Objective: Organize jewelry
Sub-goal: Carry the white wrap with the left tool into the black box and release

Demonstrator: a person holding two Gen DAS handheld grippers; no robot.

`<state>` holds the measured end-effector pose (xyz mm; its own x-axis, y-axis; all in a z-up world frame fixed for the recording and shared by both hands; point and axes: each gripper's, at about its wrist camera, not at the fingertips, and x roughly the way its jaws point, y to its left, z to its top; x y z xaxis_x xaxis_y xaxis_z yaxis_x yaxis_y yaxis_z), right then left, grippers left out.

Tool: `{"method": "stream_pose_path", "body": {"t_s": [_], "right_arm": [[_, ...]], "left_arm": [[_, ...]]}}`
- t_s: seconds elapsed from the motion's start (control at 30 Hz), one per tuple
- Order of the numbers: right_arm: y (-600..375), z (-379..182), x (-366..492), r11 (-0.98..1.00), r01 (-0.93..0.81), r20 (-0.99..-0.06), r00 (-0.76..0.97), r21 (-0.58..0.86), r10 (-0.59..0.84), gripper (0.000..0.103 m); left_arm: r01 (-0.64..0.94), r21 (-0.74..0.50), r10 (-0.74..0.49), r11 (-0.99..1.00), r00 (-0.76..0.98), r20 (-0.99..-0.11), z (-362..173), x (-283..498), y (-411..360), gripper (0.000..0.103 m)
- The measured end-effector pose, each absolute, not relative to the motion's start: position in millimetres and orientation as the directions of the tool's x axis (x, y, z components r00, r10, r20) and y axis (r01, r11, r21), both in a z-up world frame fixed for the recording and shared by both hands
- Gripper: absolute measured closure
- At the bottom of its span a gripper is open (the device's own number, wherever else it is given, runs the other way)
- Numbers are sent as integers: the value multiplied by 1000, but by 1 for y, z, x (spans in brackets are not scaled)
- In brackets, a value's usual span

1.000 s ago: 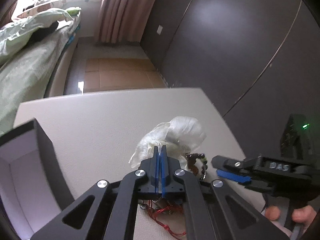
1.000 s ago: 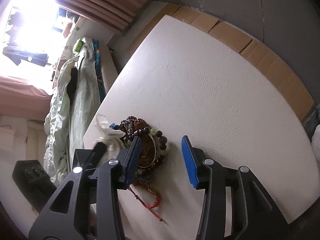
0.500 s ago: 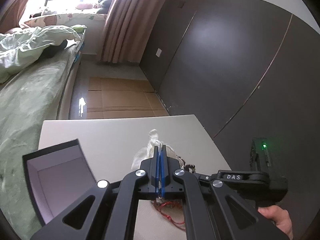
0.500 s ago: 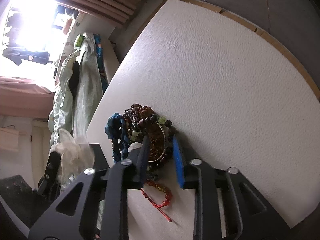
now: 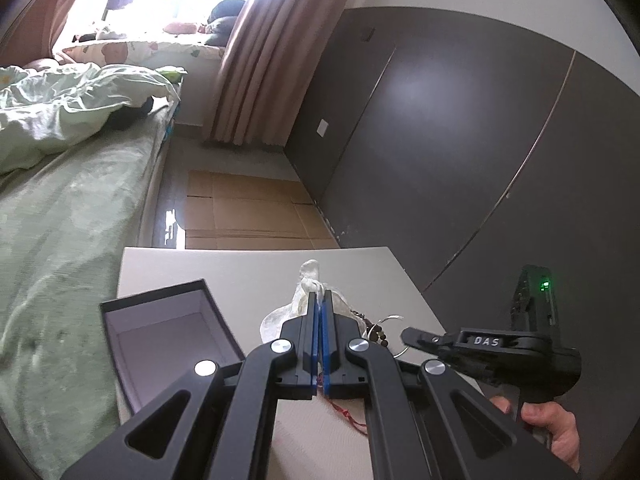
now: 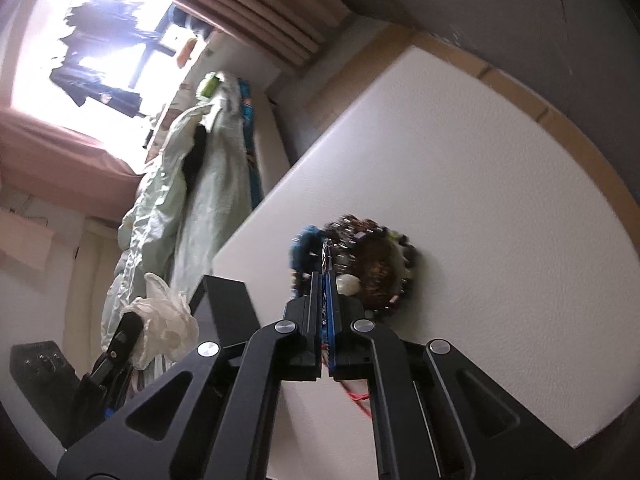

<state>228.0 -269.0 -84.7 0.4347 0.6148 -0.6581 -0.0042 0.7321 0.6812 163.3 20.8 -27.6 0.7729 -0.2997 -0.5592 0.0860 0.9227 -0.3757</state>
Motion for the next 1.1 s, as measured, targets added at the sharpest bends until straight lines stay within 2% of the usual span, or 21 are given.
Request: {"method": "stream_pose_path", "body": {"t_s": [0.37, 0.6, 0.67, 0.7, 0.73, 0.8, 1.1], "right_arm": [[-247, -54, 209, 702, -152, -572, 474, 695, 669, 100], [-220, -48, 199, 664, -218, -529, 452, 715, 718, 100], [-209, -45, 196, 649, -244, -512, 444, 721, 736, 100], [-205, -44, 195, 641, -252, -504, 440, 725, 743, 100], [-200, -44, 194, 628, -262, -494, 431, 733, 756, 100], [-190, -44, 192, 607, -279, -475, 417, 744, 775, 100], [-149, -52, 189, 511, -304, -409, 340, 804, 847, 100]], "left_arm": [[21, -381, -242, 924, 805, -541, -15, 135, 58, 103], [-45, -385, -204, 922, 787, -582, -27, 135, 80, 102], [-91, -387, -183, 918, 768, -614, -32, 138, 87, 76], [-107, -397, -178, 912, 768, -615, -33, 137, 91, 42], [-127, -414, -161, 901, 790, -592, -31, 131, 96, 28], [-128, -410, -137, 903, 819, -558, -24, 123, 103, 28], [-159, -367, -80, 916, 827, -556, -8, 104, 117, 27]]}}
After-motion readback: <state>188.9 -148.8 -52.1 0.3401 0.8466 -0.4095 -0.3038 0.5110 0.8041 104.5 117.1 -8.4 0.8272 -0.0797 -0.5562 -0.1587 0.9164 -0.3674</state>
